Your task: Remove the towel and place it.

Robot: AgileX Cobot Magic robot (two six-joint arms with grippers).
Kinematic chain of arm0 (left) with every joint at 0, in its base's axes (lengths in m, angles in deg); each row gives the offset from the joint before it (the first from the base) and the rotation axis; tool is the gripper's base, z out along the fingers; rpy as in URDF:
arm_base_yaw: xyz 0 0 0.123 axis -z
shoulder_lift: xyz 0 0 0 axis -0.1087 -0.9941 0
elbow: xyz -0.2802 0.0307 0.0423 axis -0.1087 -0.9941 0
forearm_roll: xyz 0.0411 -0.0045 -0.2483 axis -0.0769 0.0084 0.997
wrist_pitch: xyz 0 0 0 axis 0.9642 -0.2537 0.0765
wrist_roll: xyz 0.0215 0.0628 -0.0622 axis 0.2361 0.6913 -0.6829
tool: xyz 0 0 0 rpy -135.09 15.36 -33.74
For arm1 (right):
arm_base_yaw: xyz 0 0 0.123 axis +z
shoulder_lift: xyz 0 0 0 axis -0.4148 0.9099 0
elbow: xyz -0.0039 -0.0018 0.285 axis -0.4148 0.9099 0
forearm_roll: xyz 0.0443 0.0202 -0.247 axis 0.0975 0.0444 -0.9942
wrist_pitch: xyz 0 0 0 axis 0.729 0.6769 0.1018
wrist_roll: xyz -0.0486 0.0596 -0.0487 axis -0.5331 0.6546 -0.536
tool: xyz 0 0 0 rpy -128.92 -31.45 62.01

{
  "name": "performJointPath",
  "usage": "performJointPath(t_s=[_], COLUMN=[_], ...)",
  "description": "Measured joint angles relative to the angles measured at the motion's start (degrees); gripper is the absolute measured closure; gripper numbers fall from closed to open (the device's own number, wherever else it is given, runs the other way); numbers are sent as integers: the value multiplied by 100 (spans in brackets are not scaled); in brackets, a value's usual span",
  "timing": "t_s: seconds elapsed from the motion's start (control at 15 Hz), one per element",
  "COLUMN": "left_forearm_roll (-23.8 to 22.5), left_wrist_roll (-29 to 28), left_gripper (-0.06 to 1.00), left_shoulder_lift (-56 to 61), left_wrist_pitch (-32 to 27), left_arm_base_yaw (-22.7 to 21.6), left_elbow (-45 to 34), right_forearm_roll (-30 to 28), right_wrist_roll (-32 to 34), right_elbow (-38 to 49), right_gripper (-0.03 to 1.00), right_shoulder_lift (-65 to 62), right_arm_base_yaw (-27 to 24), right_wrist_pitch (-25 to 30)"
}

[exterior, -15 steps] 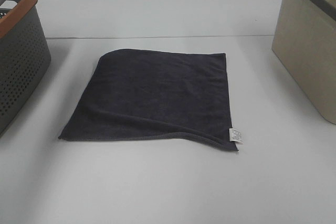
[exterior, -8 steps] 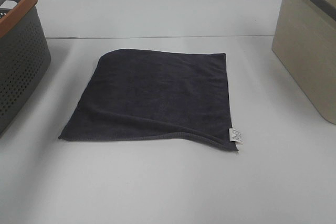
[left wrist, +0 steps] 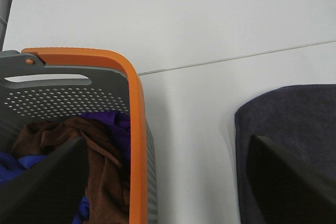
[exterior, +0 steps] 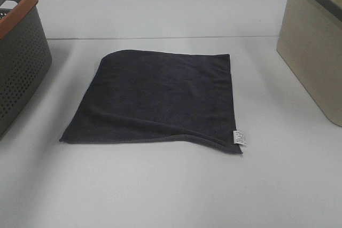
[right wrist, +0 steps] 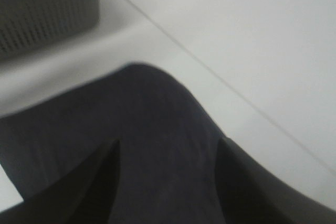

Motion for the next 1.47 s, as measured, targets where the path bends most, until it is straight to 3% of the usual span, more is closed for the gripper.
performJointPath(t_s=[0.07, 0.13, 0.2, 0.27, 0.6, 0.73, 0.87, 0.93, 1.33, 1.47], left_forearm_roll=[0, 6, 6, 29, 155, 166, 212, 218, 218, 229], left_wrist_roll=[0, 0, 0, 0, -172, -172, -178, -195, -688, -751], left_gripper=[18, 18, 18, 18, 18, 15, 0, -1, -2, -2], left_shoulder_lift=[0, 0, 0, 0, 269, 567, 945, 1129, 2767, 3489], left_wrist_pitch=[-74, -229, -332, -613, -1026, -1387, -2103, -2229, -1828, -1684], left_arm_base_yaw=[0, 0, 0, 0, 0, 0, 0, 0, 0, 0], left_elbow=[0, 0, 0, 0, 0, 0, 0, -23, -1702, -2532], right_forearm_roll=[-997, -1558, -1730, -1822, -1467, -1553, -1673, -1673, -1656, -1627], right_wrist_roll=[1054, 1725, 2005, 2447, 2601, 2601, 2722, 2733, 2733, 2733], right_elbow=[-223, -464, -590, -854, -1037, -1037, -1037, -1037, 361, 1289], right_gripper=[41, 41, 41, 41, 26, 24, 23, 23, 23, 23], right_shoulder_lift=[103, 189, 235, 281, 275, 126, -447, -665, -2257, -2979], right_arm_base_yaw=[-40, -109, -178, -453, -1610, -1742, -1742, -1742, -1742, -1742], right_wrist_pitch=[521, 1066, 1306, 1811, 3249, 3340, 3369, 3392, 3329, 2951])
